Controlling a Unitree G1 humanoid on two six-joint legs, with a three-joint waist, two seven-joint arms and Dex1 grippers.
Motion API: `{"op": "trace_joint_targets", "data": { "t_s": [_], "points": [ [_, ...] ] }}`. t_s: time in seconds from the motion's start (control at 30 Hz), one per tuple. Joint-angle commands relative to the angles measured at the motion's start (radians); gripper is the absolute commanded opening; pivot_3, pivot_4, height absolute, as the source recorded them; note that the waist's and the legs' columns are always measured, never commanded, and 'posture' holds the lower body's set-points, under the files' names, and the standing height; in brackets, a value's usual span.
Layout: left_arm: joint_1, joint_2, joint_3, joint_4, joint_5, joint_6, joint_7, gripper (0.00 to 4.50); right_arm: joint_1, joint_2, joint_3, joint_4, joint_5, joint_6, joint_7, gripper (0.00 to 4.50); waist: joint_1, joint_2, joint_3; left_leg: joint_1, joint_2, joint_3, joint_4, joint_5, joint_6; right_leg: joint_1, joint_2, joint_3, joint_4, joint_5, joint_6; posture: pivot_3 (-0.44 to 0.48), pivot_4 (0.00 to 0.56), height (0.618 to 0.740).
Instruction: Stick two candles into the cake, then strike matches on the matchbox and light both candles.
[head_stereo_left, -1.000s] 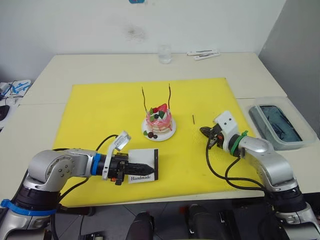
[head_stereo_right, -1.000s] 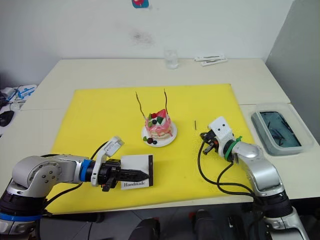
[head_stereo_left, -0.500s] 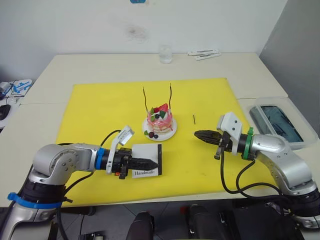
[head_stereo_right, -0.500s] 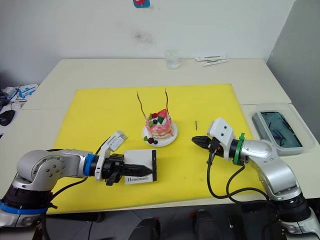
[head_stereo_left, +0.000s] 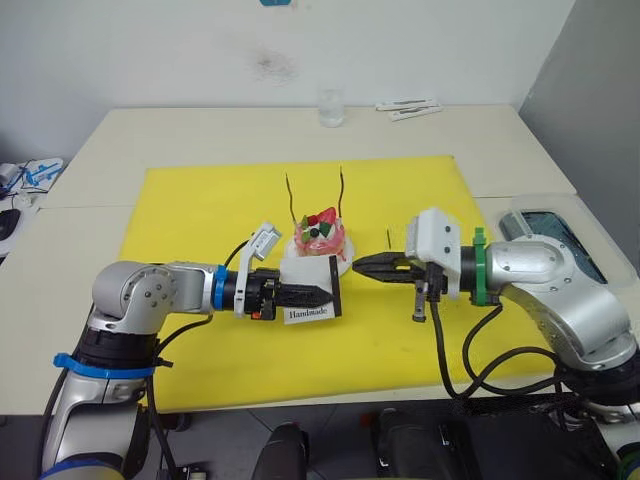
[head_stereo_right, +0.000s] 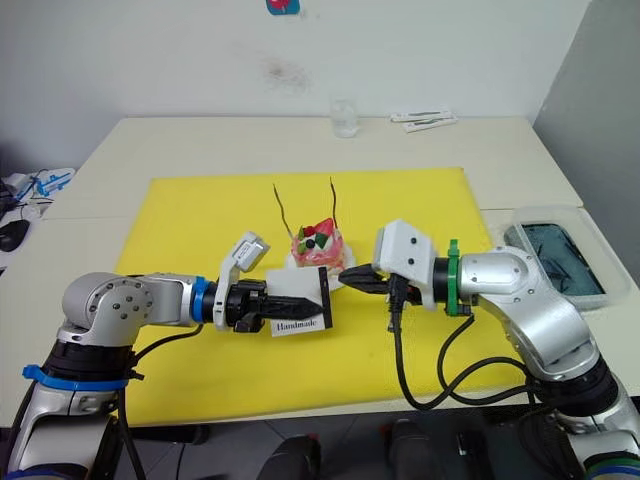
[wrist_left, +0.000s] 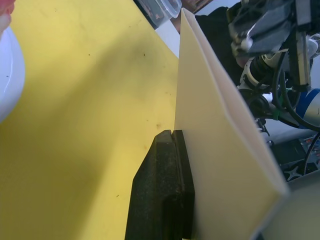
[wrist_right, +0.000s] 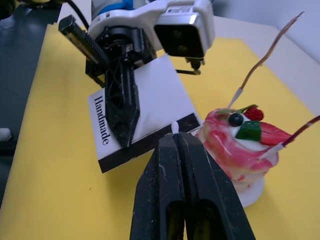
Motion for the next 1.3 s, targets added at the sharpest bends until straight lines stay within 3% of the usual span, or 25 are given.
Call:
{"op": "trace_joint_targets", "data": {
  "t_s": [0.03, 1.3],
  "points": [
    [-0.021, 0.004, 0.008, -0.008, -0.003, -0.008, -0.009, 0.00, -0.026, 0.000, 0.043, 0.007, -0.042, -0.034, 0.012, 0.04, 0.000, 0.000, 0.000, 0.000, 0.000, 0.000, 0.000, 0.000, 0.000, 0.000, 0.000, 0.000, 0.000, 0.000, 0.000, 0.000, 0.150, 0.740],
    [-0.038, -0.010, 0.029, -0.015, 0.000, -0.013, 0.003, 0.00, -0.007, 0.033, 0.153, 0.083, -0.209, -0.125, 0.060, 0.04, 0.000, 0.000, 0.000, 0.000, 0.000, 0.000, 0.000, 0.000, 0.000, 0.000, 0.000, 0.000, 0.001, 0.000, 0.000, 0.000, 0.150, 0.740]
  ]
}}
